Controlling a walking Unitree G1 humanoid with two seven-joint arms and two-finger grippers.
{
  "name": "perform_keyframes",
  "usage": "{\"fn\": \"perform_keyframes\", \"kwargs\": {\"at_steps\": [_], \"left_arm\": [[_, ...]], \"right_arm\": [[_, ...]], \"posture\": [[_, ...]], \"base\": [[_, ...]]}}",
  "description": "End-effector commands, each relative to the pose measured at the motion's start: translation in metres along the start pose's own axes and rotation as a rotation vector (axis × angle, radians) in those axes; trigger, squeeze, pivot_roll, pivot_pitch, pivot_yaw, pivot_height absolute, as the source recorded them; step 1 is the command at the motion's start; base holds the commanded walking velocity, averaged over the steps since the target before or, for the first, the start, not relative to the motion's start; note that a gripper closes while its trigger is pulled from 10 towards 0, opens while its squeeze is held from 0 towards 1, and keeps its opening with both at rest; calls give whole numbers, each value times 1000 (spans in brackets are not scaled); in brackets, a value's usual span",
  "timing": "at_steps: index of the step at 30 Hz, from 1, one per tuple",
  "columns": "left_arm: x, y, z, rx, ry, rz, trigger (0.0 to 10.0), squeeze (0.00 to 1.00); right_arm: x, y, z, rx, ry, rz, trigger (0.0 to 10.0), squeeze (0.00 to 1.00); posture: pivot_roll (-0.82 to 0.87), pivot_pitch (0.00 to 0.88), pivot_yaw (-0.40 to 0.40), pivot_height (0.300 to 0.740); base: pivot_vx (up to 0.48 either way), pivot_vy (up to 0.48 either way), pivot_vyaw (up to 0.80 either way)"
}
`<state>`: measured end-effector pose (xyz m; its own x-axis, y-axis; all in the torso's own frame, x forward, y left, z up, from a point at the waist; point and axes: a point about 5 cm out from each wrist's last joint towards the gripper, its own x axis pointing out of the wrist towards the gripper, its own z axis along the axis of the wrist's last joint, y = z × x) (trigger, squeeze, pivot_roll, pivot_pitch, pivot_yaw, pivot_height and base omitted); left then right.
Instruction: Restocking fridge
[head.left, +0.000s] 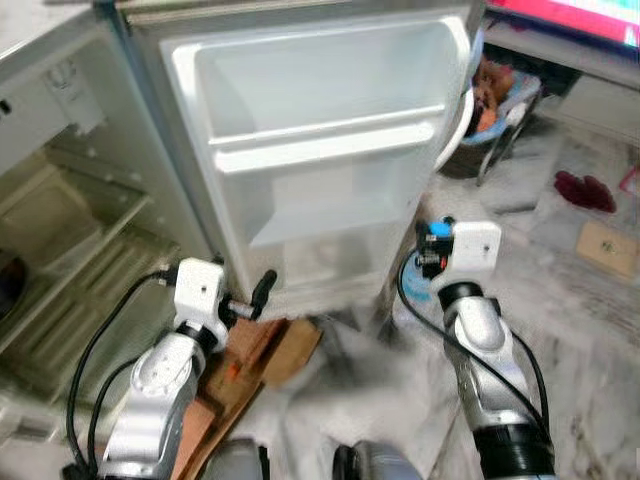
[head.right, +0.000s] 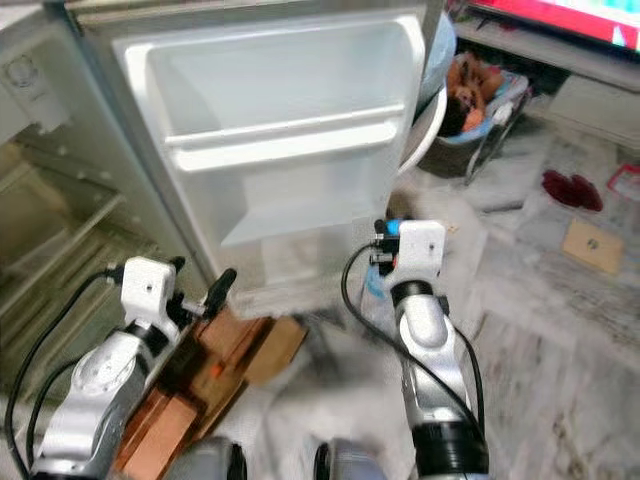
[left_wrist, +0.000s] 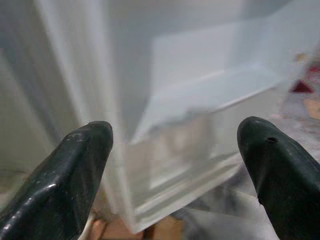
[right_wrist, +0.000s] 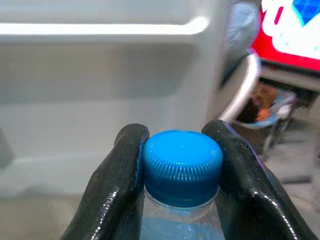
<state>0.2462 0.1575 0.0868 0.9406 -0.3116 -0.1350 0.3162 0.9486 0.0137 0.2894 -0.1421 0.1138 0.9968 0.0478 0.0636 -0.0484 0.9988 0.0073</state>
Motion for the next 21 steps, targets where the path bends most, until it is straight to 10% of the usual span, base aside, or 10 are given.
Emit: {"fn": "perform_keyframes", "kwargs": {"at_steps": [1, 16, 21], "left_arm": [[-2, 2, 1, 8, 3, 15, 10000, 0], [-56, 28, -9, 76, 35, 243, 10000, 0], [-52, 27, -8, 81, 31, 244, 10000, 0]], "right_arm": [[1, 2, 5, -8, -25, 13, 10000, 0], [-26, -20, 0, -74, -3, 6, 10000, 0], [-25, -20, 0, -65, -3, 18, 10000, 0]], "posture": [[41, 138, -29, 740], [46, 143, -29, 740], [43, 152, -32, 740]], "base": [[270, 0, 0], [0, 0, 0], [0, 0, 0]]}}
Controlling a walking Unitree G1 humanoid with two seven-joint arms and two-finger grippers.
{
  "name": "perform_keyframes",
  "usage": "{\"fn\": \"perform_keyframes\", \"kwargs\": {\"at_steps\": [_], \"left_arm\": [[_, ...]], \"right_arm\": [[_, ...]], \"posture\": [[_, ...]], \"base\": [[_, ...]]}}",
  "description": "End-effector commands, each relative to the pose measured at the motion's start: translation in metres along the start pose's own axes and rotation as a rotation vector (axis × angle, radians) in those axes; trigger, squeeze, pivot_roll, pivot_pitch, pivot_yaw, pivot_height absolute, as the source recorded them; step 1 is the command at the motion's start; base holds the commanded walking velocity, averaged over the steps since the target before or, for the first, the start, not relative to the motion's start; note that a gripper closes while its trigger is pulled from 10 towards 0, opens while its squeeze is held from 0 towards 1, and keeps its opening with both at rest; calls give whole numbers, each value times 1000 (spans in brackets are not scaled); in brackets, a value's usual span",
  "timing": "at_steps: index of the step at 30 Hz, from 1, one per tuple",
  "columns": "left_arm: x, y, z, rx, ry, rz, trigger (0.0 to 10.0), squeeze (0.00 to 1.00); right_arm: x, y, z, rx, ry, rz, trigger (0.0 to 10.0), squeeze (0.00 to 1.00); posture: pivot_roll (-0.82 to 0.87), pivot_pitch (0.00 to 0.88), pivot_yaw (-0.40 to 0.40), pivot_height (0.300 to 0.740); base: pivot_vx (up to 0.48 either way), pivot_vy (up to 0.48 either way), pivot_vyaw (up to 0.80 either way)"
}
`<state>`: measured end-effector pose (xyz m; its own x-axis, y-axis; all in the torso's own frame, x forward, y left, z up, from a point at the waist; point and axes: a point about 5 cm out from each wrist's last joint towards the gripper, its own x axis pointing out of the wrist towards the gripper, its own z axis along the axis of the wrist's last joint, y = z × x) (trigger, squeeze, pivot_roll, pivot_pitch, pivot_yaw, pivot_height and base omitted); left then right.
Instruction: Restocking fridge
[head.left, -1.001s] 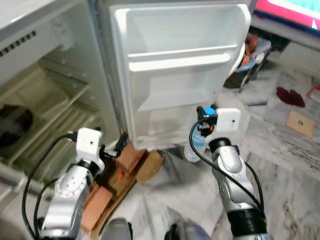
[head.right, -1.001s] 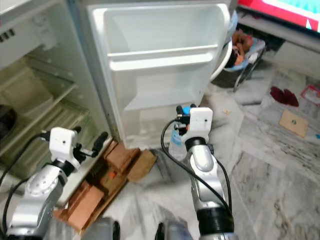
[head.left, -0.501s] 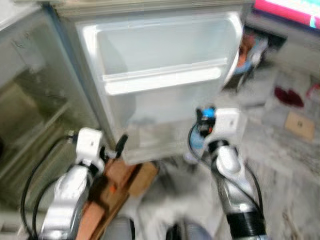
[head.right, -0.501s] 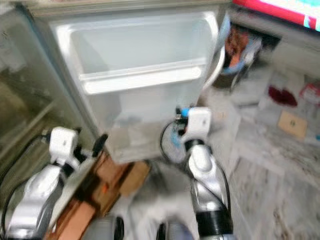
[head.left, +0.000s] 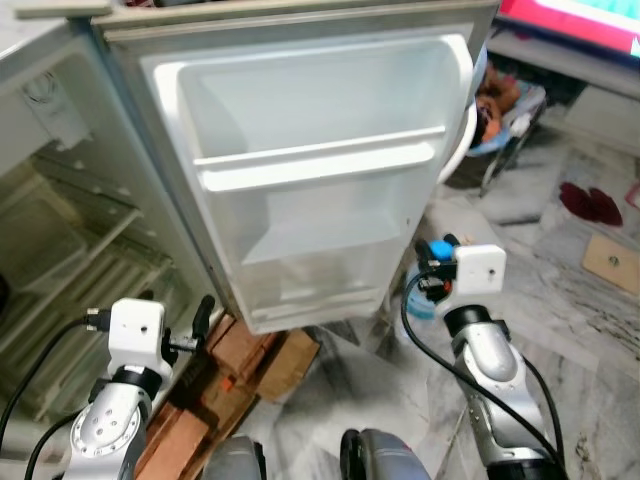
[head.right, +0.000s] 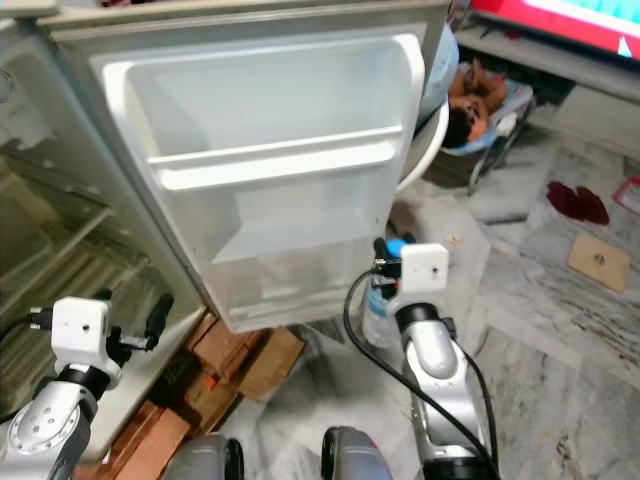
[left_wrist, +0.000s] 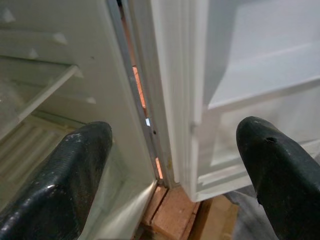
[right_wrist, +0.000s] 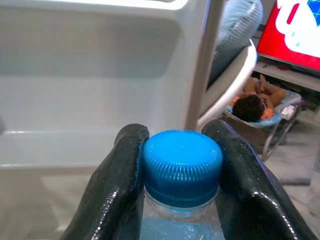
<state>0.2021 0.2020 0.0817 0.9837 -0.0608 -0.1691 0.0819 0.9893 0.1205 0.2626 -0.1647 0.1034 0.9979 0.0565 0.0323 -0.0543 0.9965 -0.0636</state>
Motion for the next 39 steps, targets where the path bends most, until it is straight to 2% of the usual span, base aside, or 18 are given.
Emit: {"fn": "perform_keyframes", "kwargs": {"at_steps": [1, 17, 24, 39], "left_arm": [[2, -2, 5, 10, -23, -8, 10000, 0], [6, -5, 9, 2, -38, -11, 10000, 0], [6, -6, 10, -7, -44, -13, 10000, 0], [9, -8, 9, -11, -45, -28, 10000, 0]], "right_arm": [[5, 3, 10, 5, -43, 19, 10000, 0], [5, 20, 17, 42, -58, 133, 10000, 0], [7, 23, 18, 15, -64, 162, 10000, 0], [7, 20, 18, 16, -59, 147, 10000, 0]], "posture": [[43, 152, -32, 740], [39, 162, -49, 740], [39, 163, -49, 740], [35, 161, -49, 740]], "base": [[0, 0, 0], [0, 0, 0], [0, 0, 0], [51, 0, 112]]}}
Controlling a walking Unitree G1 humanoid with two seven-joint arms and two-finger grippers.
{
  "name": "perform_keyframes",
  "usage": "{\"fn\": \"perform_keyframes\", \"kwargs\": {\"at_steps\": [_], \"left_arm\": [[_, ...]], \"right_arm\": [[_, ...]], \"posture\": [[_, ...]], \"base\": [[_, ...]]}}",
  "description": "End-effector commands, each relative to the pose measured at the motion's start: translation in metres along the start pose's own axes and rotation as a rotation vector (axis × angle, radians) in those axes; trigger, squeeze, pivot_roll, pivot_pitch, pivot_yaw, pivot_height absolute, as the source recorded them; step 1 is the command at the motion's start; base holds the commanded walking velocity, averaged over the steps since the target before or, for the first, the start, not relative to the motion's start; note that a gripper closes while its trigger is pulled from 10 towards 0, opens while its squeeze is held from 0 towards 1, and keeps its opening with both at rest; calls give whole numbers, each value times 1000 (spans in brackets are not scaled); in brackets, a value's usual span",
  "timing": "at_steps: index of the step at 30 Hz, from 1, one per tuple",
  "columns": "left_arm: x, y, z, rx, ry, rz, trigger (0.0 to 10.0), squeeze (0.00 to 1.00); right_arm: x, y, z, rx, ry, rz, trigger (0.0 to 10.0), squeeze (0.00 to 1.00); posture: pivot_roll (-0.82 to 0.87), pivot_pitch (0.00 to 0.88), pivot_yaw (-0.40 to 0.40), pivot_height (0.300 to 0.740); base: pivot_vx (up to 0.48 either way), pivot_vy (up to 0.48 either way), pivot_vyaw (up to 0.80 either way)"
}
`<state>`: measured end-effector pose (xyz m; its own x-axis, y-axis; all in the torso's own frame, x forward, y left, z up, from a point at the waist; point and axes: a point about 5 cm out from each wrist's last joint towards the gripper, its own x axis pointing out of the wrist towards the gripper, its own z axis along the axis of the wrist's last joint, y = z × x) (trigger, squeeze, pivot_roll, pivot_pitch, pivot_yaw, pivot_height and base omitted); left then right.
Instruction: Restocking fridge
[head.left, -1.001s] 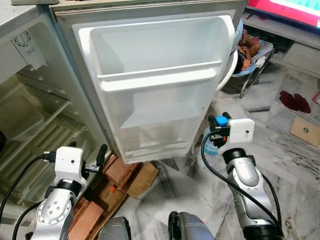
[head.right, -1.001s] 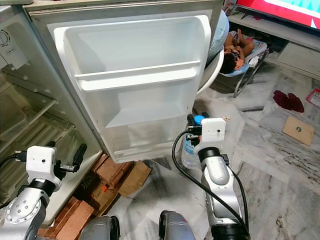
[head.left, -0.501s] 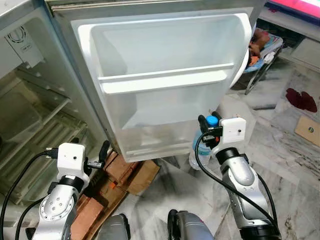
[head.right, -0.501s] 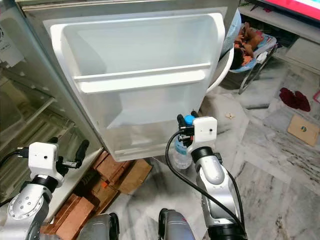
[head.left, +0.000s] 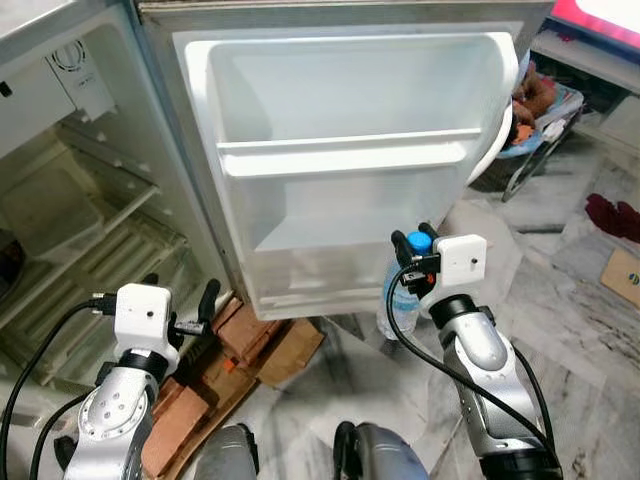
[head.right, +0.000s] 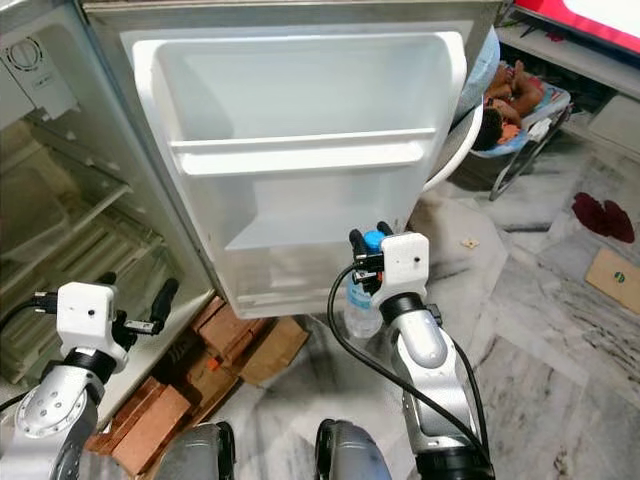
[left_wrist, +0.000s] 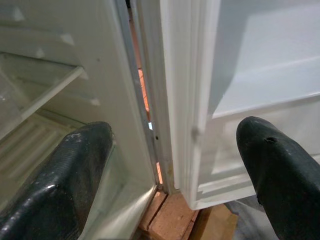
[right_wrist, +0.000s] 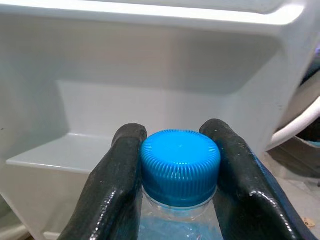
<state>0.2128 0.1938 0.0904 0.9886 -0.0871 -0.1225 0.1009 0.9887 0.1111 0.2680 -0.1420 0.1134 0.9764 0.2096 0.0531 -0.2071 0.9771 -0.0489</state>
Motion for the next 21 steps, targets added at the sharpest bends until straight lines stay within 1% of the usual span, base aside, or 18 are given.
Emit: {"fn": "perform_keyframes", "kwargs": {"at_steps": [1, 14, 21], "left_arm": [[-1, -1, -2, -5, 5, -8, 10000, 0], [1, -1, 0, -13, -8, -3, 10000, 0], [-5, 1, 0, -14, -13, 25, 10000, 0]], "right_arm": [[0, -2, 7, -8, -29, -6, 10000, 0], [1, -2, 7, -6, -31, -3, 10000, 0], [0, -3, 7, 3, -32, -3, 10000, 0]], "posture": [[36, 160, -49, 740], [34, 154, -47, 740], [39, 157, -48, 740]], "base": [[262, 0, 0], [302, 0, 0], [0, 0, 0]]}}
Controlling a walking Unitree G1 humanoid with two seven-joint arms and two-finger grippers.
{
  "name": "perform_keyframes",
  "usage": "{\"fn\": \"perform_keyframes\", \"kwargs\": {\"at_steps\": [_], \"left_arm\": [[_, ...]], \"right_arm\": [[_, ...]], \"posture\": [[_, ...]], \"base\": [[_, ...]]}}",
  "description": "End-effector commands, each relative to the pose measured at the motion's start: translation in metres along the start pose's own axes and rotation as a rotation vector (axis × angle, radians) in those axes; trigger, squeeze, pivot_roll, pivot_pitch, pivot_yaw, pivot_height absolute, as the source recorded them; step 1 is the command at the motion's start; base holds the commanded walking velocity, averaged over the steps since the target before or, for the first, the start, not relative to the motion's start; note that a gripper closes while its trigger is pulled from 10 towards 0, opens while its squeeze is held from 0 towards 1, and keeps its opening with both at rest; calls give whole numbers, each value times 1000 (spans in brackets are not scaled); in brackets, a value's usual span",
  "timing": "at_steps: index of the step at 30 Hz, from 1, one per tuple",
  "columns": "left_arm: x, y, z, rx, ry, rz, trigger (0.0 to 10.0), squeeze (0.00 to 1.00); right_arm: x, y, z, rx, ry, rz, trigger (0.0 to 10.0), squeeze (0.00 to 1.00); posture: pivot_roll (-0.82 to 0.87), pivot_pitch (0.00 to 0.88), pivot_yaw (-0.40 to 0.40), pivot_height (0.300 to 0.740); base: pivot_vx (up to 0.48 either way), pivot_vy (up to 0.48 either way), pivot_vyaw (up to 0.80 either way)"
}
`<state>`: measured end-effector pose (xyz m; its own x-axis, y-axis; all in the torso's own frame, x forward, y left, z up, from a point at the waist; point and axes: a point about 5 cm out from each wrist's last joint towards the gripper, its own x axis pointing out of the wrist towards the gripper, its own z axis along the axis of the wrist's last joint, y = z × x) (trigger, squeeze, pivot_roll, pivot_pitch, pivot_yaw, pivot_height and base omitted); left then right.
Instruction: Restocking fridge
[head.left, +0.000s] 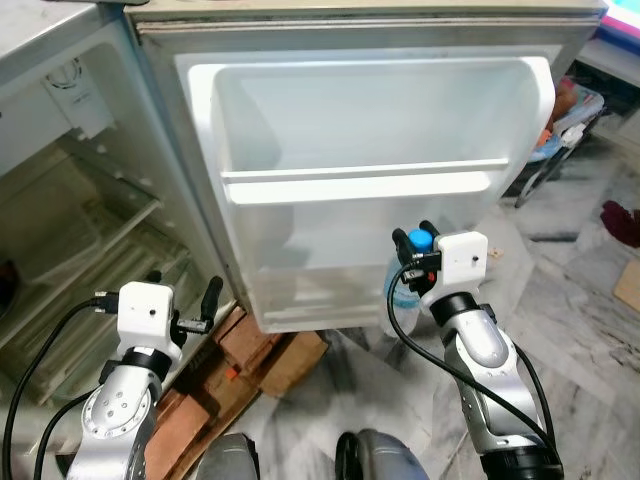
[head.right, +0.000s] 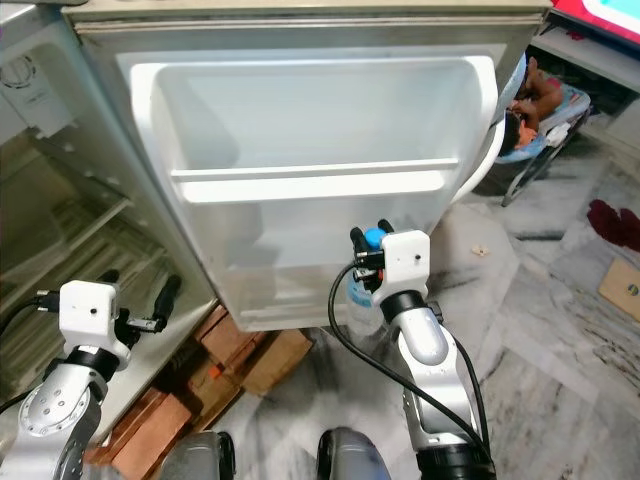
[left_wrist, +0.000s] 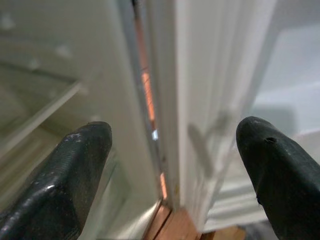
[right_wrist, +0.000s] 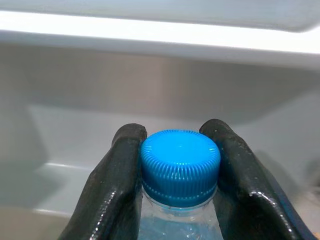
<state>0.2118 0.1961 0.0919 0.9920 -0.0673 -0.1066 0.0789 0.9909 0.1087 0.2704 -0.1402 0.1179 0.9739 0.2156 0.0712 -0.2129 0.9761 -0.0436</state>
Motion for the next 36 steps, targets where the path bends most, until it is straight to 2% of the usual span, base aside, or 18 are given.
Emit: {"fn": "perform_keyframes", "kwargs": {"at_steps": [1, 14, 28, 36], "left_arm": [[-4, -1, -1, -9, 2, 4, 10000, 0], [-7, 1, -2, -5, 11, 12, 10000, 0], [-10, 1, -1, 5, 22, 2, 10000, 0], [-9, 2, -1, 7, 25, 9, 10000, 0]], "right_arm": [[-3, -3, 2, -1, -13, -6, 10000, 0], [-1, 6, 0, 24, -10, 27, 10000, 0], [0, 9, 1, 47, -18, 40, 10000, 0], [2, 10, 0, 62, -16, 28, 10000, 0]], "posture": [[39, 157, -48, 740], [55, 171, -46, 740], [65, 187, -39, 651], [67, 189, -38, 646]], "base": [[0, 0, 0], [0, 0, 0], [0, 0, 0], [0, 0, 0]]}}
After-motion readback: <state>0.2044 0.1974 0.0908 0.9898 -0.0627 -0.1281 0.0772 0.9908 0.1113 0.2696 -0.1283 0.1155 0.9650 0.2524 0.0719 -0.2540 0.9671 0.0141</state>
